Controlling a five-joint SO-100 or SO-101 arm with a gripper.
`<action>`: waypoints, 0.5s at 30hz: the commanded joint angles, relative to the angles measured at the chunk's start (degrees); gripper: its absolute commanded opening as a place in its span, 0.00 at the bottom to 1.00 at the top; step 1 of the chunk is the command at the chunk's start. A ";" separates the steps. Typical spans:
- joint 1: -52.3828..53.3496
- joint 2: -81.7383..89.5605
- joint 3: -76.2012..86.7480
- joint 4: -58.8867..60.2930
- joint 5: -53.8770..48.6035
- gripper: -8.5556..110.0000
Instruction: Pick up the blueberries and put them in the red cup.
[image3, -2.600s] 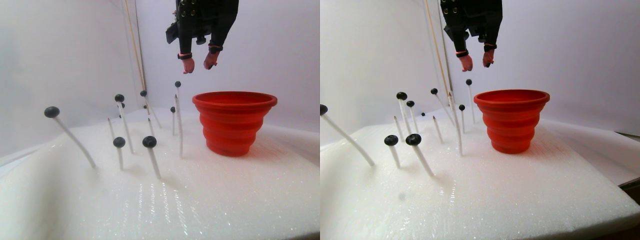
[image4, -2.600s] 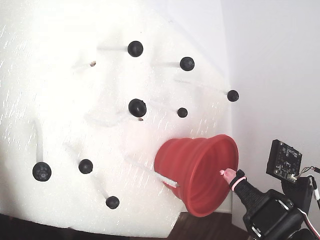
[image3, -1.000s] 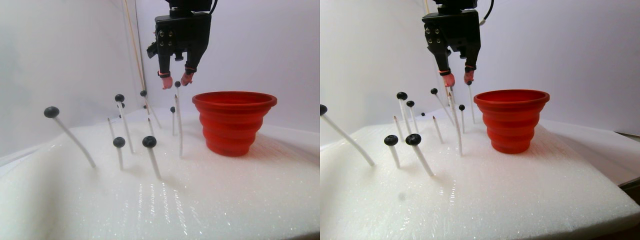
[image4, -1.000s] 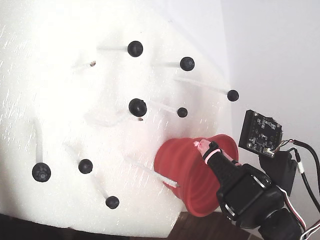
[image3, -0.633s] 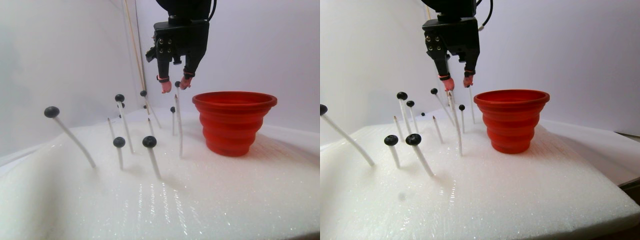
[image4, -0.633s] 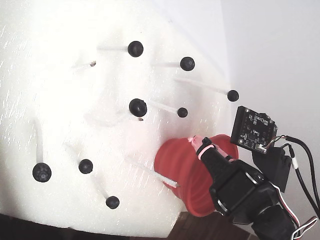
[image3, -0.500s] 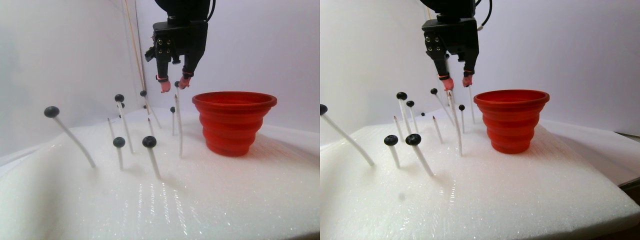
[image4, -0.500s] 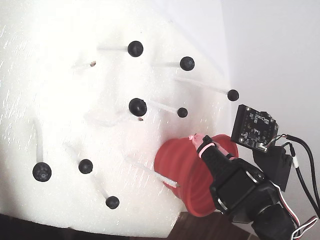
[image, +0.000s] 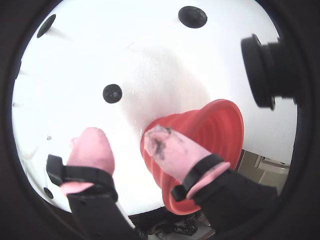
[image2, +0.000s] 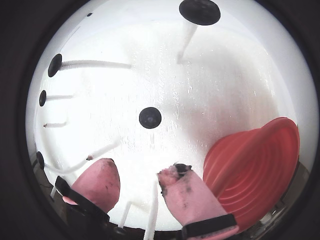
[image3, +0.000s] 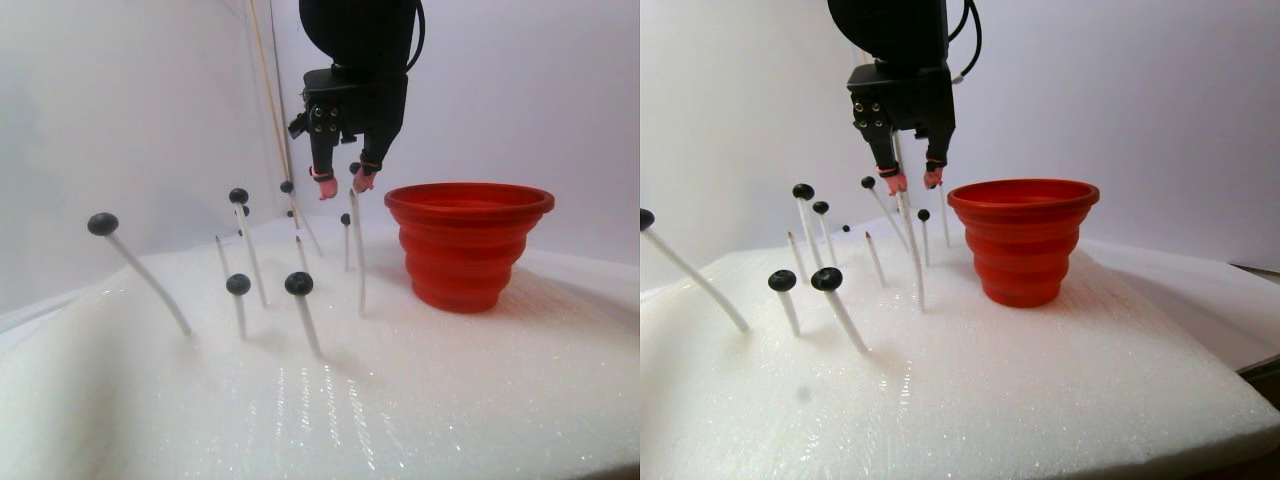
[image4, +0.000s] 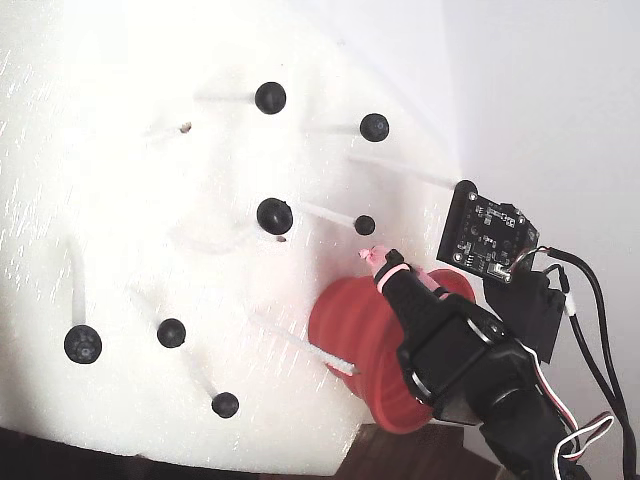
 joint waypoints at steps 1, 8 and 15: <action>-0.26 0.00 -5.63 -2.11 0.88 0.21; -0.35 -2.55 -6.86 -3.78 1.14 0.21; -0.35 -4.04 -7.56 -4.92 1.41 0.21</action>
